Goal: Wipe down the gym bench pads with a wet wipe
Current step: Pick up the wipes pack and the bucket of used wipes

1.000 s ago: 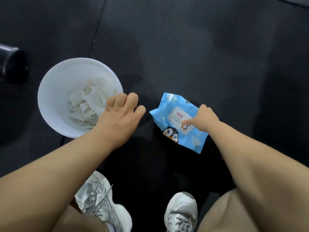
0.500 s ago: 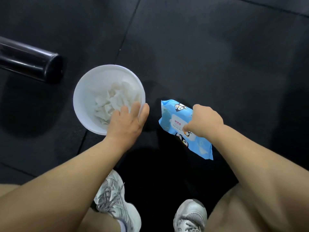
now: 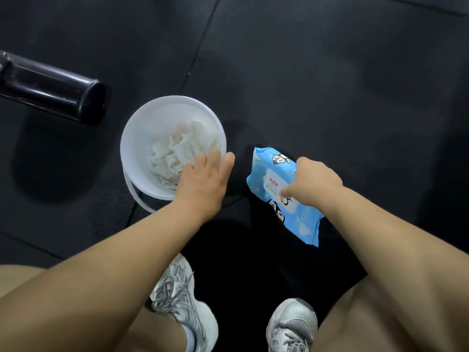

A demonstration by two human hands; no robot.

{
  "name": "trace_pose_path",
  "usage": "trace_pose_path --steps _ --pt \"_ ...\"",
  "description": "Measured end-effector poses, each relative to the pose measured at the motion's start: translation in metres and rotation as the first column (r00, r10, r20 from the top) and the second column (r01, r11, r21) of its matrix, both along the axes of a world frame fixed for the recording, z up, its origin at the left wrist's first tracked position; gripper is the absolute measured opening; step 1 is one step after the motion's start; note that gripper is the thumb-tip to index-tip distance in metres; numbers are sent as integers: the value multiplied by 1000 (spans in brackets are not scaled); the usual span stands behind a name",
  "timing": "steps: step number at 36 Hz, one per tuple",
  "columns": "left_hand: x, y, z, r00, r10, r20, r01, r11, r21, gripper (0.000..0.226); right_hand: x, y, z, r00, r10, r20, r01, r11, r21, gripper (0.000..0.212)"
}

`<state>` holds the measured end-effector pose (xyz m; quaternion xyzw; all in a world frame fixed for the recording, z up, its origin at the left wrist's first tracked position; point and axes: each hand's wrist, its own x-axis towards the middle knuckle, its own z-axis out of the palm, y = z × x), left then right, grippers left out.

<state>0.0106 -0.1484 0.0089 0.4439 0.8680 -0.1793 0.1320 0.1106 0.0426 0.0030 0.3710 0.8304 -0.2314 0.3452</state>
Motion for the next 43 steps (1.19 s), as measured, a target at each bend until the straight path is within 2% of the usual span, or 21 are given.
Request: trace_pose_path --steps 4,7,13,16,19,22,27,32,38,43 --pt "4 -10 20 998 -42 55 44 999 -21 76 0 -3 7 999 32 12 -32 999 12 40" --pt "1 -18 42 994 -52 97 58 997 -60 69 -3 -7 15 994 103 34 -104 994 43 36" --pt "-16 -30 84 990 47 134 -39 998 -58 20 -14 -9 38 966 236 106 -246 964 99 33" --pt "-35 -37 102 991 59 123 -49 995 -83 6 -22 -6 55 964 243 104 -254 961 108 33" --pt "-57 -42 121 991 48 124 -33 992 -121 15 -33 -3 78 965 246 91 -256 959 121 33" --pt "-72 -39 143 983 53 178 -28 990 -137 19 -44 -2 107 962 254 100 -266 954 139 24" --pt "-83 -32 195 968 51 245 -24 993 -114 22 -57 -1 179 962 260 82 -270 950 158 19" --pt "-88 -38 269 944 118 307 -106 993 -55 15 -65 -3 269 949 303 83 -313 930 194 22" --pt "-74 -68 377 825 364 432 -408 913 11 19 -69 -13 392 956 273 103 -287 946 151 24" --pt "-57 -98 470 703 498 508 -580 814 5 15 -76 -33 499 943 310 124 -326 935 138 23"
